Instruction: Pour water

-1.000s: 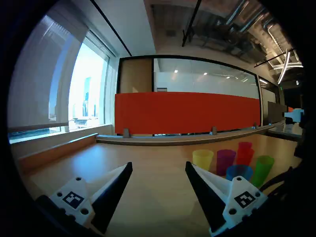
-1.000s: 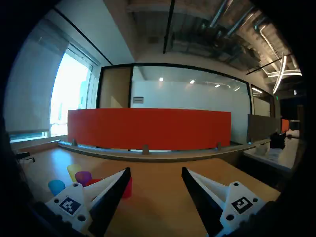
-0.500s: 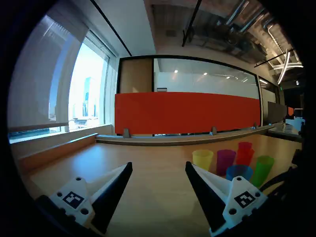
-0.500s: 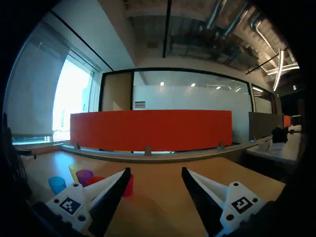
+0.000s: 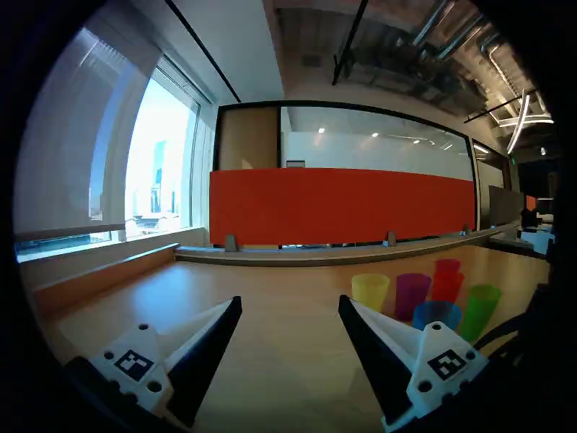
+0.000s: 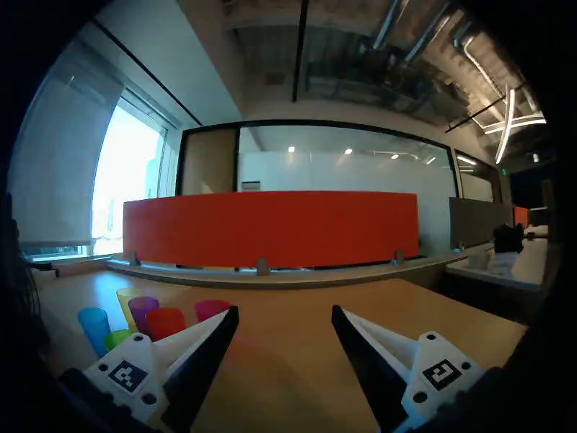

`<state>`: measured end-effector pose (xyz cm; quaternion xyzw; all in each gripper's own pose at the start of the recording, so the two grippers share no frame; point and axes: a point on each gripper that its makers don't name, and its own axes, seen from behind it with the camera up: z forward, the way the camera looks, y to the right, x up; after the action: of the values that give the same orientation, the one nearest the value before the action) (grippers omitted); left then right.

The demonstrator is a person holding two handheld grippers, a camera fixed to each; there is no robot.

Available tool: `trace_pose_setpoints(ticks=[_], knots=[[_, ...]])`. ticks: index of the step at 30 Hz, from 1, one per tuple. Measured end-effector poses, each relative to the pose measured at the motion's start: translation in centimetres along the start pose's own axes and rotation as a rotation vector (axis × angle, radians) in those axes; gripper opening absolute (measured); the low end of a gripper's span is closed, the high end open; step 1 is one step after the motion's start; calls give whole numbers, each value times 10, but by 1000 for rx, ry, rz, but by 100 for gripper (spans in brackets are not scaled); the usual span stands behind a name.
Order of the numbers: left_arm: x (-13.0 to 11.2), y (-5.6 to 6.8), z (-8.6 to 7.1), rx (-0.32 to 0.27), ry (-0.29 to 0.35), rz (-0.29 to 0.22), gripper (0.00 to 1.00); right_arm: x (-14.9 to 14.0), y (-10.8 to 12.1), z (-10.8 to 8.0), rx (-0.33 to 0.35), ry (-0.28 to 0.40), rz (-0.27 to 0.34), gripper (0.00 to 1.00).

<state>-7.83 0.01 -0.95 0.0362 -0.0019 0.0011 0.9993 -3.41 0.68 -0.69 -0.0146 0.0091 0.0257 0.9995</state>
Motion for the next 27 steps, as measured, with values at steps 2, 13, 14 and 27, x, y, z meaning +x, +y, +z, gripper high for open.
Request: trace_pose_setpoints(ticks=[2, 13, 14, 27], knots=[[0, 0, 0, 0, 0, 0, 100, -3, 2, 0, -2, -3, 8, 100], [0, -1, -1, 0, 0, 0, 100, -12, 7, 2, -2, -22, 29, 100], [0, -1, -1, 0, 0, 0, 100, -12, 7, 2, -2, -23, 28, 100], [0, -1, 0, 0, 0, 0, 100, -21, 8, 4, -7, -40, -3, 100]])
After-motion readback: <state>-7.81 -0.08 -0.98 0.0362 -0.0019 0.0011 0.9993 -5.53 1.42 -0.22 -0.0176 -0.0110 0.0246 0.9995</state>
